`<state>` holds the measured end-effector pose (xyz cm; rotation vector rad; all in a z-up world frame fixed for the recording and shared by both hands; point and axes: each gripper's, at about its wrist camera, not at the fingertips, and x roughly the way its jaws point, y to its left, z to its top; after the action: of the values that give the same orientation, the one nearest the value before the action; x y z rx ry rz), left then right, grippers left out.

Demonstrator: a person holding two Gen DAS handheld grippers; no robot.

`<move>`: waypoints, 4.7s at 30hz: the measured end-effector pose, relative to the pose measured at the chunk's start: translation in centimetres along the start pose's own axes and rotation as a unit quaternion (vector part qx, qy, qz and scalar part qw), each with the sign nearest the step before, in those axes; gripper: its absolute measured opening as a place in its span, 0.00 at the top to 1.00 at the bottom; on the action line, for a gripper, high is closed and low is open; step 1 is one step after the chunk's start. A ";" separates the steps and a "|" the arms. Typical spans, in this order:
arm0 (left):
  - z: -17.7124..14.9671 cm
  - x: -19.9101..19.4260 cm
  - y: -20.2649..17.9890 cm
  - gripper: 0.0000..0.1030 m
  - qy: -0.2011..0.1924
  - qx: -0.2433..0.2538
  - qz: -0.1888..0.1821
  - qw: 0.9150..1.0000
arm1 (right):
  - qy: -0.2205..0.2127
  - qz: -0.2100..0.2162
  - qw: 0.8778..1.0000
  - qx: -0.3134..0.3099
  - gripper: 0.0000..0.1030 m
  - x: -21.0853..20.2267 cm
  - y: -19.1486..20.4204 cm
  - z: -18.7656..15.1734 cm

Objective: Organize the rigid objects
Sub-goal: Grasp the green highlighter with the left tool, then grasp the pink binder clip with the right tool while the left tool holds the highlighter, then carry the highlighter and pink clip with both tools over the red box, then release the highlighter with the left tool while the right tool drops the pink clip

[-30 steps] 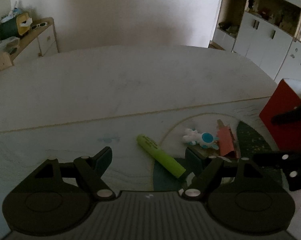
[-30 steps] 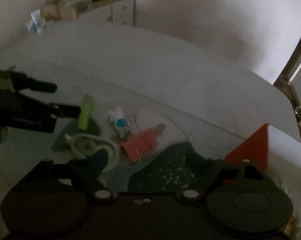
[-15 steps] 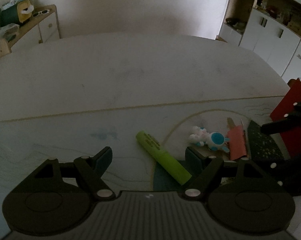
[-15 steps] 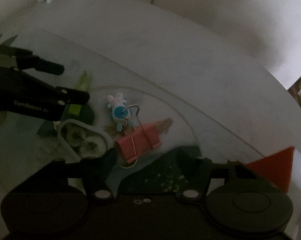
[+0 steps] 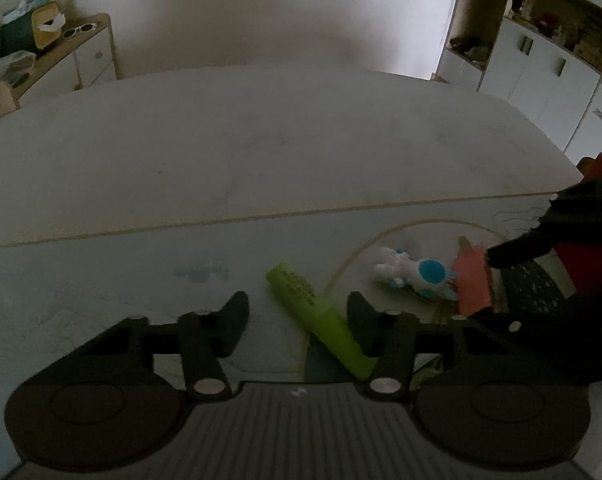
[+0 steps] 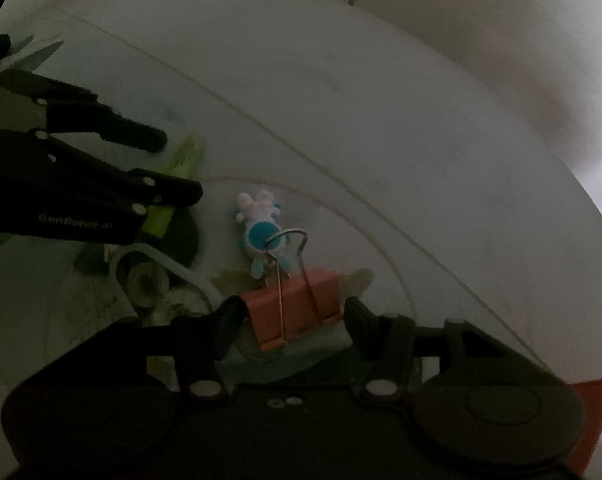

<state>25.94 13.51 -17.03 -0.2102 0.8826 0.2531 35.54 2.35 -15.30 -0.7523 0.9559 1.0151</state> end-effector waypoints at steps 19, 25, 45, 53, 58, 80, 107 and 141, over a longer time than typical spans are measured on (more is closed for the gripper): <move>0.2 -0.5 0.7 0.84 -0.005 -0.016 -0.006 1.000 | -0.021 -0.013 0.999 0.045 0.78 -1.1 -0.1 -1.9; 0.2 -0.7 0.7 0.84 -0.004 -0.014 -0.008 1.000 | -0.013 -0.021 0.999 0.029 0.63 -1.0 -0.1 -1.9; 0.5 0.1 0.9 0.84 0.004 -0.010 -0.016 1.000 | 0.047 0.073 0.990 -0.107 0.37 3.2 -2.3 3.1; 0.3 0.2 0.8 0.84 0.003 -0.007 -0.017 1.000 | 0.038 0.083 0.992 -0.088 0.49 2.8 -2.9 2.7; 0.5 0.0 1.2 0.84 0.005 -0.010 -0.021 1.000 | 0.020 0.065 0.997 -0.043 0.49 0.6 -2.7 1.5; 0.2 -5.3 0.7 0.84 -0.019 -0.021 -0.066 0.997 | -0.127 0.020 0.969 0.209 0.49 -9.4 -3.4 -5.6; 3.2 -12.4 -14.4 0.84 -0.056 0.053 -0.135 0.988 | -0.166 -0.081 0.941 0.283 0.49 -19.2 -7.7 -16.9; 4.8 -0.1 -35.7 0.84 0.043 0.112 -0.074 0.990 | -0.091 -0.087 0.969 0.212 0.49 -12.6 -18.4 -25.9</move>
<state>40.23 -19.10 -11.21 -0.0772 0.9694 0.0054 42.30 -31.05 -12.77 -0.3700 0.8903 0.6799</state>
